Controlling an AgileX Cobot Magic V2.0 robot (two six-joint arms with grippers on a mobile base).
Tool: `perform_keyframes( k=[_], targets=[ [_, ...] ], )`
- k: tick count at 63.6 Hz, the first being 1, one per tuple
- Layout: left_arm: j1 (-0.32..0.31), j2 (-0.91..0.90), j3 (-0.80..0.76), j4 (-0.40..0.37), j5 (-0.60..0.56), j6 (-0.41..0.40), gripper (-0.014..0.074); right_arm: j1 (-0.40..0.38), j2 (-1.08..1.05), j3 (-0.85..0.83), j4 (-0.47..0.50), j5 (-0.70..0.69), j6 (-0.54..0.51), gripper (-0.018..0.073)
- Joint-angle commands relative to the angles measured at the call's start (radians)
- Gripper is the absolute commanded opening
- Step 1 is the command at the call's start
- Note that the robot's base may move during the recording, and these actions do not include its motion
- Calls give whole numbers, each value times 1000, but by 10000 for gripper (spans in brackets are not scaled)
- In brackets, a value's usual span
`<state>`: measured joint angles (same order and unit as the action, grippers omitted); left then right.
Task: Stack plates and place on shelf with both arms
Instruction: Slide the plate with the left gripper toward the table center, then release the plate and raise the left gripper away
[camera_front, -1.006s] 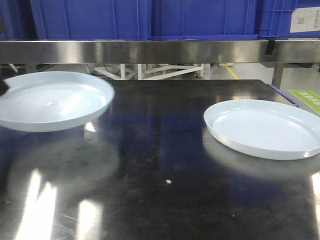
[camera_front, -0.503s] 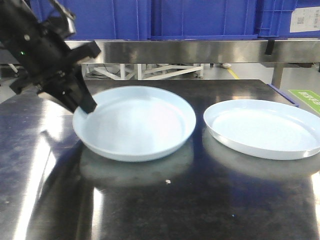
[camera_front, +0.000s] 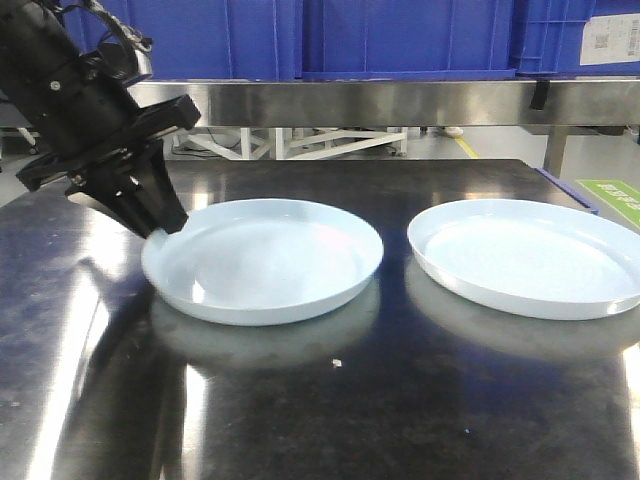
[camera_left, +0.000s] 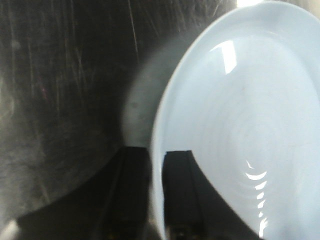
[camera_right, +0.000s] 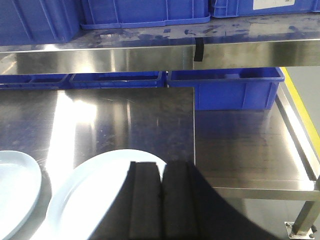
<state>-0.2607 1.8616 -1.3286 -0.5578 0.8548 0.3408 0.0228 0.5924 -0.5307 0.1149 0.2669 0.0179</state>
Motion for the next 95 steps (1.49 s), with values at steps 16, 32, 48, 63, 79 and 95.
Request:
perform_keyframes(
  k=[16, 32, 48, 63, 79, 95],
  targets=[
    [-3, -155, -26, -2, -11, -11, 372, -4, 5, -38, -7, -92, -2, 31],
    [-3, -369, 112, 72, -180, 5, 236, -4, 5, -38, -7, -92, -2, 31],
    [-3, -652, 357, 272, -453, 5, 87, -4, 5, -38, -7, -92, -2, 31],
    [-3, -923, 586, 329, -648, -73, 88, -4, 5, -38, -7, -92, -2, 31],
    [22, -1200, 806, 329, -790, -111, 89, -4, 5, -38, -7, -92, -2, 31],
    [184, -1376, 949, 359, -855, -111, 89, -4, 5, -38, -7, -92, -2, 31]
  ],
)
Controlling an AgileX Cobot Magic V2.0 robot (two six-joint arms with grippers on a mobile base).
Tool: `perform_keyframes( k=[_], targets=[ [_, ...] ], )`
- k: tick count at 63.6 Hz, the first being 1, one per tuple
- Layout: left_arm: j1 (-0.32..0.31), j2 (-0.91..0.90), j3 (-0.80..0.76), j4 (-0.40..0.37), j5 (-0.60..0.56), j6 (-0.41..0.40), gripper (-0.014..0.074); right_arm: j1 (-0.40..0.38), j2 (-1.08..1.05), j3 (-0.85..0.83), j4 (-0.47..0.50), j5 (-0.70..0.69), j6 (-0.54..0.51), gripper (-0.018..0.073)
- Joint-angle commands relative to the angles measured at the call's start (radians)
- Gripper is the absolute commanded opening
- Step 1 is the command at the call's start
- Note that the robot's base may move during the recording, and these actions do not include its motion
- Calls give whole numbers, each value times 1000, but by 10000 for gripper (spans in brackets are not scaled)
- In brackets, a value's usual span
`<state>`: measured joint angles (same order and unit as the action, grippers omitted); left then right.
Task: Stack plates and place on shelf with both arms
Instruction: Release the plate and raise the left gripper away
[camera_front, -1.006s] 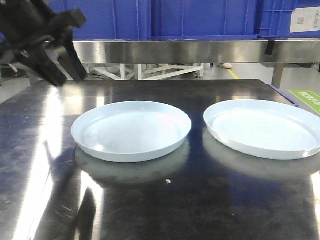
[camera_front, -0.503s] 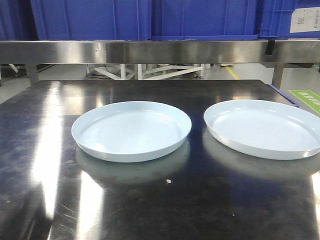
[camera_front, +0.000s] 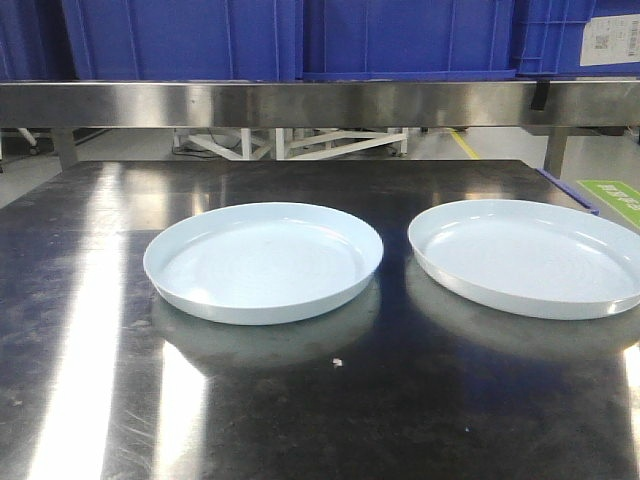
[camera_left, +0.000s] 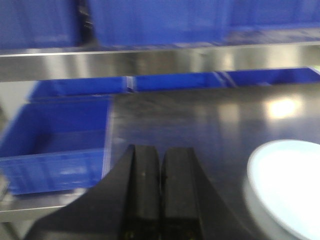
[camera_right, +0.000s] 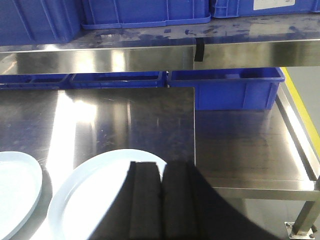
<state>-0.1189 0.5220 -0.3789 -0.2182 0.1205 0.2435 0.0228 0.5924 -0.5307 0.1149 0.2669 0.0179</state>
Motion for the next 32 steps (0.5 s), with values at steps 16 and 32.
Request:
perform_keyframes(
  k=[16, 32],
  targets=[
    [73, -100, 33, 44, -142, -92, 89, -4, 5, -38, -7, -92, -2, 31],
    [-45, -104, 37, 134, -181, -90, 89, -4, 5, -38, -7, -92, -2, 31]
  ],
)
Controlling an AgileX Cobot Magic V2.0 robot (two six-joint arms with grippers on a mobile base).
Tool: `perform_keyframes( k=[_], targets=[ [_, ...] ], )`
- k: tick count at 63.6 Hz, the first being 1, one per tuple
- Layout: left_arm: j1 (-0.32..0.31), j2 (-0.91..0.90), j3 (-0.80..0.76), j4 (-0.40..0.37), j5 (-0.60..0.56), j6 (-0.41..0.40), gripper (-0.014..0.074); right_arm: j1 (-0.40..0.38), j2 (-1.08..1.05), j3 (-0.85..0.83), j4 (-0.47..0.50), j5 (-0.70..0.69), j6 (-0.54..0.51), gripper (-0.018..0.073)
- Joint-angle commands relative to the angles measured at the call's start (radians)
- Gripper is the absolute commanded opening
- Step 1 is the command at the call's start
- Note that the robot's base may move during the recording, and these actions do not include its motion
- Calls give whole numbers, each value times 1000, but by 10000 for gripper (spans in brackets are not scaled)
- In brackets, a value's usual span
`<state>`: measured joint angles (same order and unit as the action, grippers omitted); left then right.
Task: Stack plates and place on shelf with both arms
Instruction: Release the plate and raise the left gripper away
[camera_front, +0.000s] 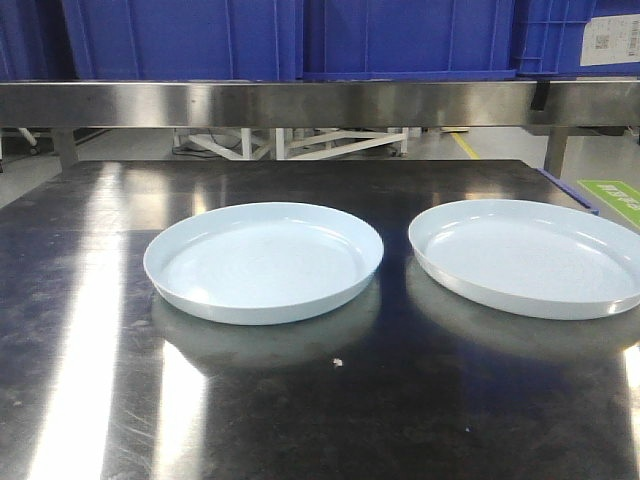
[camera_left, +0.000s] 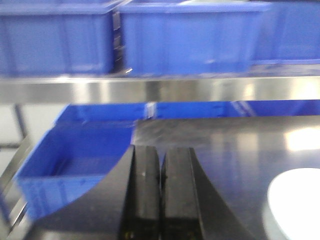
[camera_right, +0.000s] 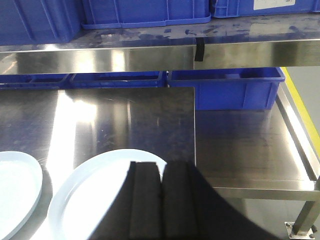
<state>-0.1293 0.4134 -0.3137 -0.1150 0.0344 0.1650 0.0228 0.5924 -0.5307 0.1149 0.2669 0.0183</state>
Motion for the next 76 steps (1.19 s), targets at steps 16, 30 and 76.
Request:
perform_keyframes(
  k=[16, 30, 76],
  targets=[
    [-41, 5, -28, 35, -95, -11, 86, -4, 5, -38, -7, -92, -2, 31],
    [-41, 5, -28, 35, -93, -11, 83, -4, 5, -38, -7, -92, -2, 31],
    [-41, 5, -28, 35, -91, -11, 83, -4, 31, -46, 67, -105, 0, 31]
  ],
)
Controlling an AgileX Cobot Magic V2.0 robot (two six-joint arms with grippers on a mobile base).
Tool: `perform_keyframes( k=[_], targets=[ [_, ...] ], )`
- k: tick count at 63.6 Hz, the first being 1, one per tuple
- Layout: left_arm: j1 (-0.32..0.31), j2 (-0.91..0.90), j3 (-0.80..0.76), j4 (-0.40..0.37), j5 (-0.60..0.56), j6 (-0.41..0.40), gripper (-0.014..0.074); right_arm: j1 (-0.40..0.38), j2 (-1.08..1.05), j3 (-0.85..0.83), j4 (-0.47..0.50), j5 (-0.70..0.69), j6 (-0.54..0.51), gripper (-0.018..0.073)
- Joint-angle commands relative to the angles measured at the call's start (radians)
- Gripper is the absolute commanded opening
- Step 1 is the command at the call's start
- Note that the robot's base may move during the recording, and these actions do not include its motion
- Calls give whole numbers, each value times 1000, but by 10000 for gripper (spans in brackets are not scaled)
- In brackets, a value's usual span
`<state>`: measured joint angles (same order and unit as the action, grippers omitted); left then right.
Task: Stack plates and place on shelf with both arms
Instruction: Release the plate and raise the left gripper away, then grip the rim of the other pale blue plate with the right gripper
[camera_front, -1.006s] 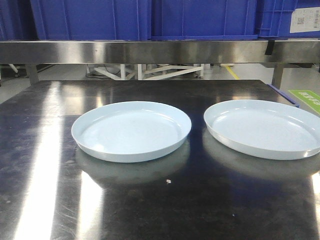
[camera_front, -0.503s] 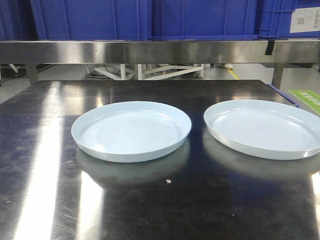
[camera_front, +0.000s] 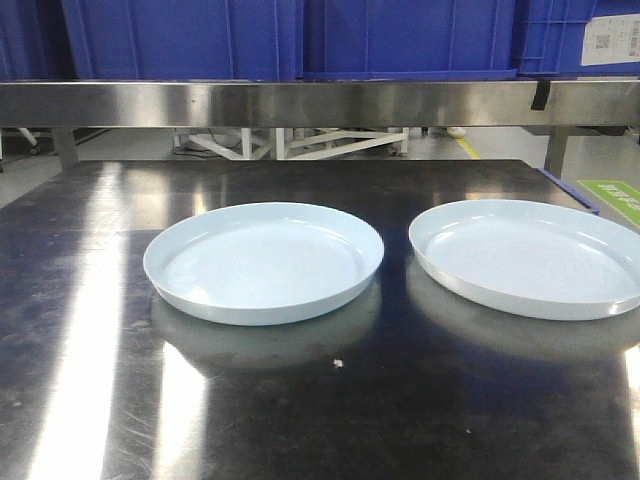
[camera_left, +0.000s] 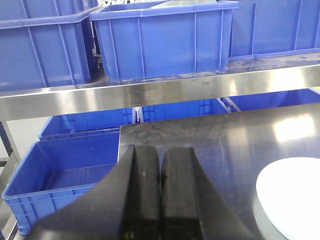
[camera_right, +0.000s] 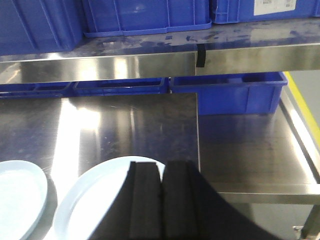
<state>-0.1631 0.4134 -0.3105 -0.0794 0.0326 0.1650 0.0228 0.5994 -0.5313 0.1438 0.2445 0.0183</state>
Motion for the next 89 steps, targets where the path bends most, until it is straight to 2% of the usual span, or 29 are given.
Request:
perform_keyframes(
  k=[1, 10, 16, 22, 33, 42, 49, 57, 66, 89],
  targets=[
    [-7, 5, -31, 0, -89, -11, 83, -3, 29, -48, 47, -75, 1, 31],
    [-7, 5, -31, 0, -89, -11, 83, 33, 154, -154, 171, 35, 0, 31],
    [-7, 5, -31, 0, -88, -11, 83, 59, 290, -256, 289, 105, 0, 31],
    [-7, 5, -31, 0, -87, -11, 83, 59, 407, -313, 349, 139, 0, 31],
    [-7, 5, -31, 0, -87, -11, 83, 23, 590, -371, 347, 241, -3, 31],
    [-7, 5, -31, 0, -87, -11, 83, -54, 694, -399, 347, 297, -59, 32],
    [-7, 5, -31, 0, -87, -11, 83, -145, 745, -436, 347, 384, -71, 38],
    [-7, 5, -31, 0, -87, -11, 83, -196, 801, -477, 347, 443, -107, 134],
    [-7, 5, -31, 0, -87, -11, 83, -221, 893, -533, 347, 497, -131, 270],
    [-7, 5, -31, 0, -87, -11, 83, -222, 1035, -578, 348, 520, -135, 278]
  ],
)
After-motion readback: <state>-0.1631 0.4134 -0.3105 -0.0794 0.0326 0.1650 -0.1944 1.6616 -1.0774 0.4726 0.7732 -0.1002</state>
